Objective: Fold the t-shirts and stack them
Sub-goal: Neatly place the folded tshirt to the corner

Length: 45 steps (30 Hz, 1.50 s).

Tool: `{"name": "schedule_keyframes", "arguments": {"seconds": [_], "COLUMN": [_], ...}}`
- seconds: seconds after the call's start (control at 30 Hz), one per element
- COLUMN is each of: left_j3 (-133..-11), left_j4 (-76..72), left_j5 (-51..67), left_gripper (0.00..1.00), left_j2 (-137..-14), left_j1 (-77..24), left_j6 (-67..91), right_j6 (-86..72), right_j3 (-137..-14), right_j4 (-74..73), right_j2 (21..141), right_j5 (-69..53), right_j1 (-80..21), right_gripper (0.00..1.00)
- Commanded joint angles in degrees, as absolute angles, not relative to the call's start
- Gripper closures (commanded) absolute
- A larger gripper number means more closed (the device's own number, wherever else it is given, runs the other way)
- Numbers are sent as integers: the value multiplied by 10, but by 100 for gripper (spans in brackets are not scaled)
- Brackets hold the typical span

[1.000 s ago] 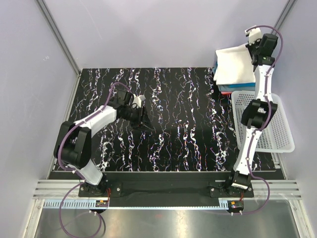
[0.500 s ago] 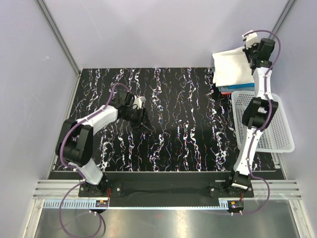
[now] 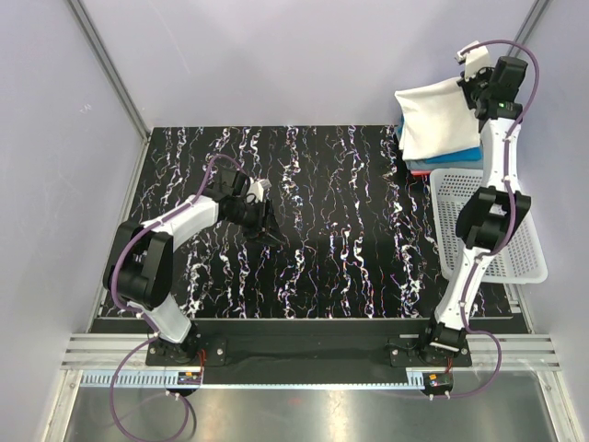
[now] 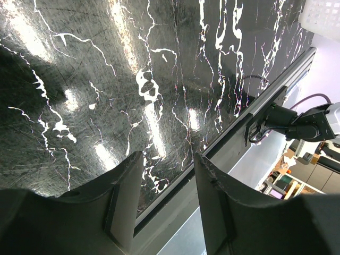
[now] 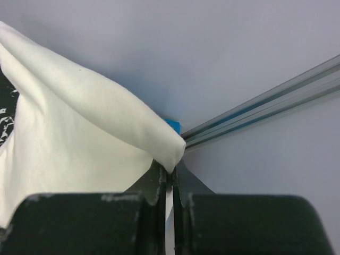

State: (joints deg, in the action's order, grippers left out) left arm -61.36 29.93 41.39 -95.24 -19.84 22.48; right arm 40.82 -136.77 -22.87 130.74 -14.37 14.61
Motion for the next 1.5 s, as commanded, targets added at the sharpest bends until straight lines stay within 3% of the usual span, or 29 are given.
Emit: {"name": "schedule_keyframes", "arguments": {"seconds": [0.0, 0.57, 0.8, 1.07, 1.3, 1.47], "left_j3": [-625, -623, -624, -625, -624, -623], "left_j4": [285, 282, 283, 283, 284, 283], "left_j5": [421, 425, 422, 424, 425, 426], "left_gripper": [52, 52, 52, 52, 52, 52], "left_j2": [-933, -933, -933, -937, -929, -925], "left_j1": [-198, -198, -197, -197, -197, -197], "left_j6": [226, 229, 227, 229, 229, 227], "right_j6": [416, 389, 390, 376, 346, 339], "right_j3": [-1358, -1312, -1372, -1341, -1403, -1359], "right_j4": [-204, -251, -281, -266, -290, -286], "right_j2": [1230, 1151, 1204, 1154, 1154, 1125], "right_j5": [-160, -192, -158, -197, -225, -219], "right_j1": [142, 141, 141, 131, 129, 119], "right_gripper": [100, 100, 100, 100, 100, 100]}}
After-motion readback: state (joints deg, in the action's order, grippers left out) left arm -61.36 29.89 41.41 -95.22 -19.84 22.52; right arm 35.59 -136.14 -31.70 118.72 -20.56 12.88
